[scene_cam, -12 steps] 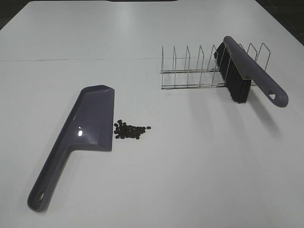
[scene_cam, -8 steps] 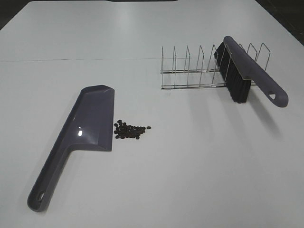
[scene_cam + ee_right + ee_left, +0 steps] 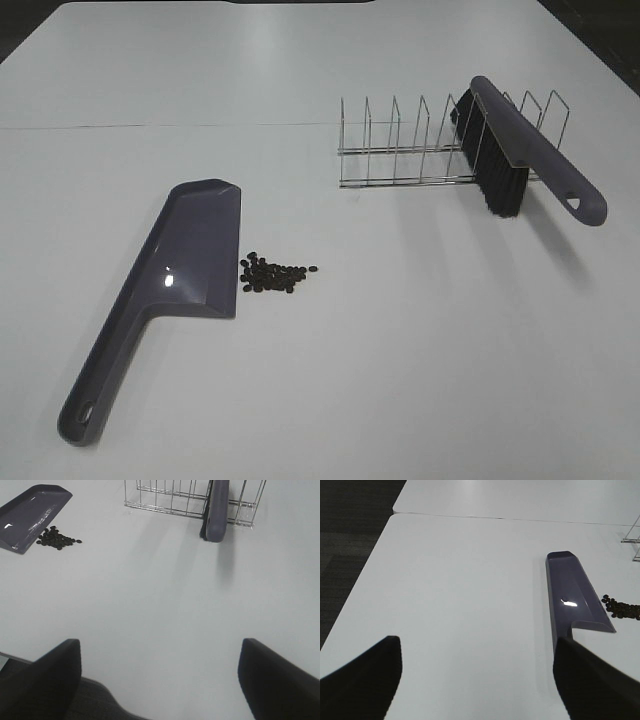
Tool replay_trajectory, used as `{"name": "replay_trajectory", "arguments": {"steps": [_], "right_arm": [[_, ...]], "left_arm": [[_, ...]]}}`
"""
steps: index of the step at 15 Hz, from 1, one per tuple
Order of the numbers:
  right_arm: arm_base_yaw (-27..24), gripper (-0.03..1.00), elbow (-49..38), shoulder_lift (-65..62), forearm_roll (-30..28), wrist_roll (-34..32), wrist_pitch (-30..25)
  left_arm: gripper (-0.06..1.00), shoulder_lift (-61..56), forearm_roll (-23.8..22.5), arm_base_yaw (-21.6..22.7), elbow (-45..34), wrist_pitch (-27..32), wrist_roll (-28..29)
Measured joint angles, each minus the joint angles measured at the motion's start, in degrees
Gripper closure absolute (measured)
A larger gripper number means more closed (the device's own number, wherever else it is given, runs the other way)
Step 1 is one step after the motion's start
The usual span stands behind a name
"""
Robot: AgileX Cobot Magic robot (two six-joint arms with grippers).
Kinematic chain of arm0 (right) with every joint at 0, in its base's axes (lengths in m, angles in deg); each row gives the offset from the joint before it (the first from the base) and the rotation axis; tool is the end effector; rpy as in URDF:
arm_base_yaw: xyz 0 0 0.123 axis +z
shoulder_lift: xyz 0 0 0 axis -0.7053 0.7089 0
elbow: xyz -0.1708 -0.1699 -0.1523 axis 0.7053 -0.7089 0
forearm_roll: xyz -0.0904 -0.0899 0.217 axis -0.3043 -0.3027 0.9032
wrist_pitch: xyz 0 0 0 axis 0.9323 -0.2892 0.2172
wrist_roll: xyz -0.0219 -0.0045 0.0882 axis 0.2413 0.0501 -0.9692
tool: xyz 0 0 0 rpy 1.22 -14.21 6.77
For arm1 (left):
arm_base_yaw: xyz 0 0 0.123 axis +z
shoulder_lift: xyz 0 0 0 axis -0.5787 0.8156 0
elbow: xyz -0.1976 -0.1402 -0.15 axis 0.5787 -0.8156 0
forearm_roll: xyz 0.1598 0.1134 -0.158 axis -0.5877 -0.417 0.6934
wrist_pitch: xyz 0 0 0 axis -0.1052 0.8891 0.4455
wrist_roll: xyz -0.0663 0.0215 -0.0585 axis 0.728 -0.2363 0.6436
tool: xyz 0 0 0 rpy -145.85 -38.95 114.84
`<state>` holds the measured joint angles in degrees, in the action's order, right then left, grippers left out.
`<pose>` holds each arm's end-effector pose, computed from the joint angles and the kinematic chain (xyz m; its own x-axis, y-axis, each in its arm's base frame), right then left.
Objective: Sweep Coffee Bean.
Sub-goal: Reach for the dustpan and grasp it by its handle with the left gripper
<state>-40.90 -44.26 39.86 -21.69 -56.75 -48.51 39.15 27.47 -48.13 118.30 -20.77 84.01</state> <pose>-0.0045 0.0121 0.2612 -0.5123 -0.1393 -0.8474 -0.2377 0.9712 -0.0159 -0.0069 0.0170 0.2818 -0.4466 -0.0508 -0.8933 0.0075 0.9981 -0.0605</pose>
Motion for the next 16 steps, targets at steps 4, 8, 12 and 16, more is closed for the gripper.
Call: {"name": "replay_trajectory", "arguments": {"steps": [4,8,12,16], "right_arm": [[0.00,0.22,0.00,0.00,0.00,0.00,0.00],[0.00,0.22,0.00,0.00,-2.06,-0.11,0.00],[0.00,0.22,0.00,0.00,-4.01,-5.90,0.06],[0.00,0.22,0.00,0.00,-4.64,-6.02,0.06]], "left_arm": [[0.19,0.00,-0.17,0.00,0.00,0.00,0.00],[0.19,0.00,-0.17,0.00,0.00,0.00,0.11],[0.19,0.00,-0.23,0.00,0.00,0.00,0.06],[0.19,0.00,-0.29,0.00,0.00,0.00,0.06]]}}
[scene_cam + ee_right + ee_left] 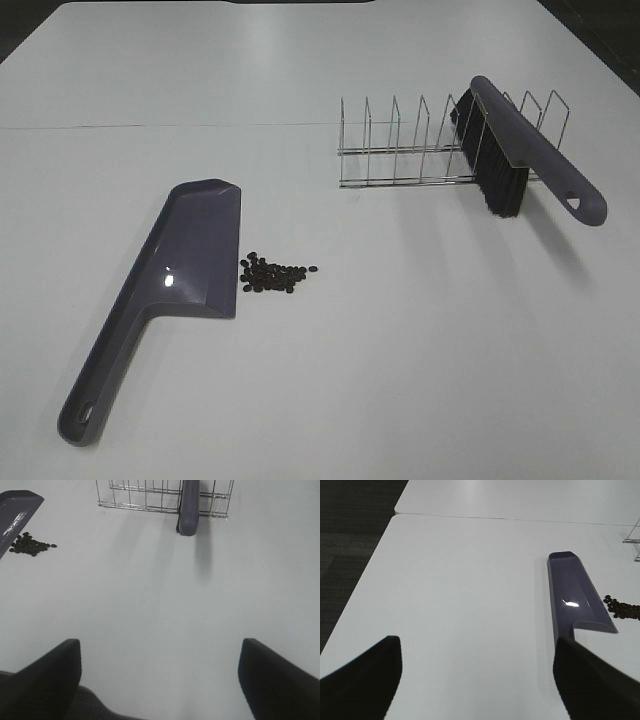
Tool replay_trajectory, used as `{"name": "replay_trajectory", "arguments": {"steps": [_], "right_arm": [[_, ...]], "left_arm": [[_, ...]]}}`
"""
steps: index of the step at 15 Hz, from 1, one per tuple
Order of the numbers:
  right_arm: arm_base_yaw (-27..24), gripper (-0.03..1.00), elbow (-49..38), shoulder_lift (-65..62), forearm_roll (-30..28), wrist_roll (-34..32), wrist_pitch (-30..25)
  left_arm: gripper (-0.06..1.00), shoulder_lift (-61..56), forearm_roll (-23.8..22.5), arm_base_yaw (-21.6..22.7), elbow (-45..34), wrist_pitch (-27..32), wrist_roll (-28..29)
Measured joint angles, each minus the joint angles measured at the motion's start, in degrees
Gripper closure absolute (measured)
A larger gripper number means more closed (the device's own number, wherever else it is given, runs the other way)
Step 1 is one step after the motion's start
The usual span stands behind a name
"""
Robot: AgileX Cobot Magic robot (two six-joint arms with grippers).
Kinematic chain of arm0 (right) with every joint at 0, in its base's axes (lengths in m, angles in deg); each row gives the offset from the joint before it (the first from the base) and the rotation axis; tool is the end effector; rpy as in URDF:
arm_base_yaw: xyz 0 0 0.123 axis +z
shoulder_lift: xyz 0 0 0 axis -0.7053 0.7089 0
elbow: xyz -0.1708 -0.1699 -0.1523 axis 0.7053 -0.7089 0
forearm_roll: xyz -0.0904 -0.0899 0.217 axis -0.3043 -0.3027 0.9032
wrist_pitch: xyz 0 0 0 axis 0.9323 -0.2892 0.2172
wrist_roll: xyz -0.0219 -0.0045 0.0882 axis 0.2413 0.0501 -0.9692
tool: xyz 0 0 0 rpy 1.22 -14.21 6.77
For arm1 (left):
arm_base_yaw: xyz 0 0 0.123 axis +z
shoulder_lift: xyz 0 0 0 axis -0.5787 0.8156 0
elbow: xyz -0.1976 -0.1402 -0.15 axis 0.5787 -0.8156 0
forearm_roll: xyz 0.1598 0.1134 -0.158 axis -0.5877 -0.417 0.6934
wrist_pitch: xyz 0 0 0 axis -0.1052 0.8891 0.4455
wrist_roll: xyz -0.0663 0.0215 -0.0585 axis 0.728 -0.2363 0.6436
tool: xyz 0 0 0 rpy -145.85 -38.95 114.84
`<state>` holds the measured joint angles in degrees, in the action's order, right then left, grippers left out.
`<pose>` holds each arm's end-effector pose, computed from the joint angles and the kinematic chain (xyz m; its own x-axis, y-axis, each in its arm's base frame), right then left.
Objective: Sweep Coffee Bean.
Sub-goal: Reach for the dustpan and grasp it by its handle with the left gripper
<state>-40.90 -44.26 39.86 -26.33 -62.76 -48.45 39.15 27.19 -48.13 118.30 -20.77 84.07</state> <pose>-0.0036 0.0056 0.2607 -0.5318 -0.0726 -0.8437 -0.1414 0.9899 0.0040 -0.0069 0.0174 0.2818 -0.4457 -0.0496 -0.8938 0.0042 0.9983 -0.0575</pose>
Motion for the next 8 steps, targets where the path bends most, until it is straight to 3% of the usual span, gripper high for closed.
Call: {"name": "replay_trajectory", "arguments": {"steps": [8], "right_arm": [[0.00,0.22,-0.11,0.00,-0.34,-0.17,0.06]], "left_arm": [[0.19,0.00,0.00,0.00,0.00,0.00,0.00]]}}
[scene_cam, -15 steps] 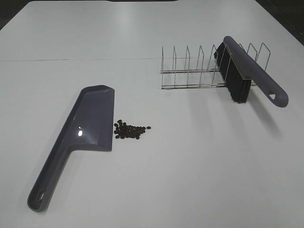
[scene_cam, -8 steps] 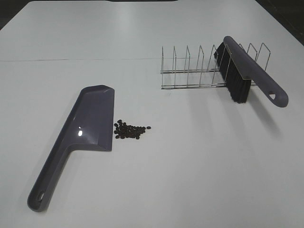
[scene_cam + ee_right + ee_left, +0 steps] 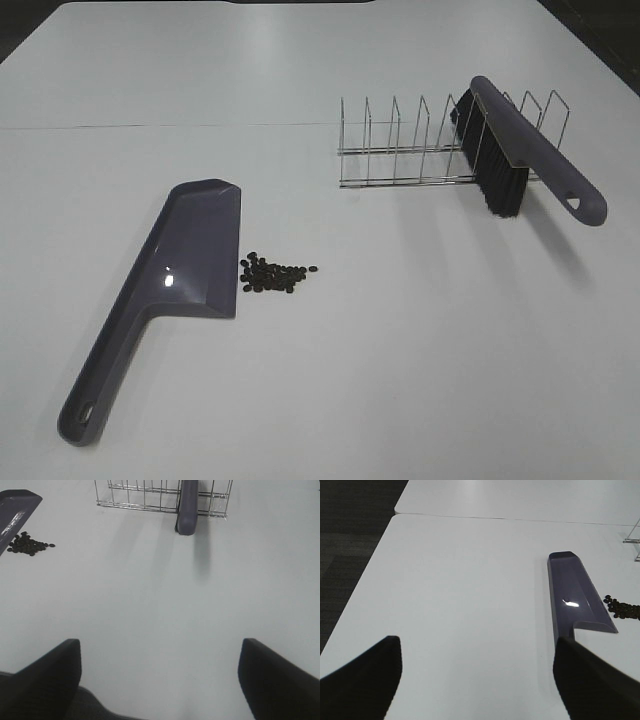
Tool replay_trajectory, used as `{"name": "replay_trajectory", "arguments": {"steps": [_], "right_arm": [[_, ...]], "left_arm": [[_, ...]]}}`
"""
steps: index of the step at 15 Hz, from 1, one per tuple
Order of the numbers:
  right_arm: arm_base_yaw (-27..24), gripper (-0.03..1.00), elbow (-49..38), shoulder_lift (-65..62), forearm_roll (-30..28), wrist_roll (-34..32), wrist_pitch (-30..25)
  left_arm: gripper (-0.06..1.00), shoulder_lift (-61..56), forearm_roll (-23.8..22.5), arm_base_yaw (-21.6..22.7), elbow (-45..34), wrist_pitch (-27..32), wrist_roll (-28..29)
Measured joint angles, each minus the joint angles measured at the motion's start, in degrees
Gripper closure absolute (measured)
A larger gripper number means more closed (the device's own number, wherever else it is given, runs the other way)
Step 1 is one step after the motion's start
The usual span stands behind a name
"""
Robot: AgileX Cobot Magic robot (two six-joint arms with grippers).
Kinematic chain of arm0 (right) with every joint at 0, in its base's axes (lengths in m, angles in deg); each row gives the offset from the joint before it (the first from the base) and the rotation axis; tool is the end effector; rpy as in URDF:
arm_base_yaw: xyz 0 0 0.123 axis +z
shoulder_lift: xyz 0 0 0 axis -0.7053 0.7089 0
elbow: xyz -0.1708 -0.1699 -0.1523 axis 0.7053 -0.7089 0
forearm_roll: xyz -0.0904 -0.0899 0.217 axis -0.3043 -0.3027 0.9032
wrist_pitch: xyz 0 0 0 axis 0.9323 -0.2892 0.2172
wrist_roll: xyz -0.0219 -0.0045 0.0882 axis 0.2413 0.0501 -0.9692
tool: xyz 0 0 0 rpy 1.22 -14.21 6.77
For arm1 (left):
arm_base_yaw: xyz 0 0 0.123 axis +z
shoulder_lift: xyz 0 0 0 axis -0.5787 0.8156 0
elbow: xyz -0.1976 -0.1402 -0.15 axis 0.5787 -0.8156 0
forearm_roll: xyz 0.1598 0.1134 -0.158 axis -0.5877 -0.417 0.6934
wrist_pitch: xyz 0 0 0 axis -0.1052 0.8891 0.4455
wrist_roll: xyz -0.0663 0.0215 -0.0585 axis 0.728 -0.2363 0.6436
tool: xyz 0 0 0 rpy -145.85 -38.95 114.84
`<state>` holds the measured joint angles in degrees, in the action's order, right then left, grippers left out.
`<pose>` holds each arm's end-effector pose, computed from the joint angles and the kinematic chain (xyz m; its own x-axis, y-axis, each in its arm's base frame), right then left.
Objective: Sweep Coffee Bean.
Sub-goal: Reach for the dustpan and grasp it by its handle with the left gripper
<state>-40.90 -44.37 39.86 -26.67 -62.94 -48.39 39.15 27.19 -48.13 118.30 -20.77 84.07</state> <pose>-0.0033 0.0051 0.2602 -0.5329 -0.0721 -0.8431 -0.1367 0.9906 0.0017 -0.0069 0.0174 0.2818 -0.4457 -0.0496 -0.8938 0.0042 0.9983 -0.0575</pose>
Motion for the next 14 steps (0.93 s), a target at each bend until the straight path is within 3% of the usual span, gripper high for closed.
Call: {"name": "replay_trajectory", "arguments": {"steps": [14], "right_arm": [[0.00,0.22,0.00,0.00,-0.92,-1.20,0.00]], "left_arm": [[0.19,0.00,0.06,0.00,0.00,-0.06,-2.12]]}}
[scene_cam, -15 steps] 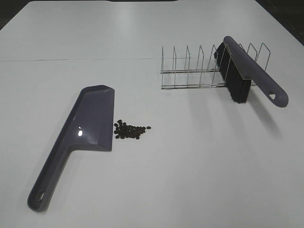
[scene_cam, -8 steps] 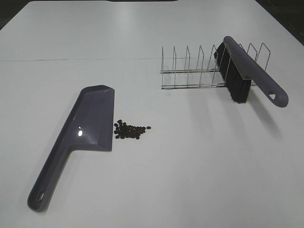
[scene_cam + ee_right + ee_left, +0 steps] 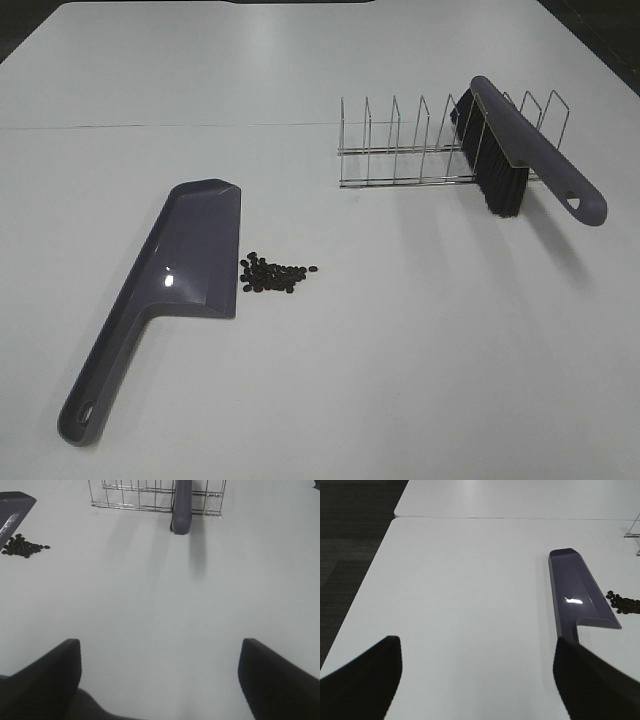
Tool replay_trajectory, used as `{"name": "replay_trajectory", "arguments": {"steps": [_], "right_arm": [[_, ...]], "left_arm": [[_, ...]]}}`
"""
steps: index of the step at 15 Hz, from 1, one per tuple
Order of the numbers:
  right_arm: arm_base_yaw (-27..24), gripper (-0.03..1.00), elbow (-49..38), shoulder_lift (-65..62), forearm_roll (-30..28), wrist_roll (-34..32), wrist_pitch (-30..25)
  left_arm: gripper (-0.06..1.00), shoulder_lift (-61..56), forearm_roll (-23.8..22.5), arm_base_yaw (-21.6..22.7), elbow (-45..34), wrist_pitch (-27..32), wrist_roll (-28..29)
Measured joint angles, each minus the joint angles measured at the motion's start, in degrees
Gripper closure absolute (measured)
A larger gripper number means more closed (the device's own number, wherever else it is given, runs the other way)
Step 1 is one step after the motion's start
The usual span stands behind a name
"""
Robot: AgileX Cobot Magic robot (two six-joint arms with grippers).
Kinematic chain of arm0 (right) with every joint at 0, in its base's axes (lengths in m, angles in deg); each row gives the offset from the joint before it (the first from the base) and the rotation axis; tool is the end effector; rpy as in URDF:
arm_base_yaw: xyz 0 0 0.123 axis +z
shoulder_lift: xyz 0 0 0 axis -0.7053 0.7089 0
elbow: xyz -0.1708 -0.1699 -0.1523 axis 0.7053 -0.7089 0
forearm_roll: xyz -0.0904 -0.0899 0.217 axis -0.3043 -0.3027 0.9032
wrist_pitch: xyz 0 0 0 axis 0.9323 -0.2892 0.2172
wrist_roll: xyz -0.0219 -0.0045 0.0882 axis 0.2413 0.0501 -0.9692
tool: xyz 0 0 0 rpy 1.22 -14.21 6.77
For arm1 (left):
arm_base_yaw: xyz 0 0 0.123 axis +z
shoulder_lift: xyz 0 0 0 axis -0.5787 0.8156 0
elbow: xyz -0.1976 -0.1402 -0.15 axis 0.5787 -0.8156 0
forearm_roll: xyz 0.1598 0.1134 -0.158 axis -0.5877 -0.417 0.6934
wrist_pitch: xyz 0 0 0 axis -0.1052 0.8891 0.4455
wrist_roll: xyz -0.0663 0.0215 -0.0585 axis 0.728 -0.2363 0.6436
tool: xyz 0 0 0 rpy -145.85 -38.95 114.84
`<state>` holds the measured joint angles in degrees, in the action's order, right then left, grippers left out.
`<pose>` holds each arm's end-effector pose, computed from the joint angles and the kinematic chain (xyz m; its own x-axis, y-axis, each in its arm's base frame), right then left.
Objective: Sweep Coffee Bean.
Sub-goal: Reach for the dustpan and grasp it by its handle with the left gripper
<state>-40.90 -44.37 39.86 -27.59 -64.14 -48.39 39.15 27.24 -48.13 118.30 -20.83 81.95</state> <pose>-0.0032 0.0038 0.2601 -0.5353 -0.0584 -0.8426 -0.1172 0.9931 0.0057 -0.0068 0.0173 0.2819 -0.4445 -0.0131 -0.8957 0.0214 0.9995 -0.0252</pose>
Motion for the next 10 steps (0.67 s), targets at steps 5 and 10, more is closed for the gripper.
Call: {"name": "replay_trajectory", "arguments": {"steps": [5,10], "right_arm": [[0.00,0.22,0.00,0.00,0.00,0.00,0.06],[0.00,0.22,0.00,0.00,0.00,0.00,0.06]], "left_arm": [[0.19,0.00,0.00,0.00,0.00,0.00,0.00],[0.19,0.00,0.11,0.00,0.00,-0.06,0.00]]}}
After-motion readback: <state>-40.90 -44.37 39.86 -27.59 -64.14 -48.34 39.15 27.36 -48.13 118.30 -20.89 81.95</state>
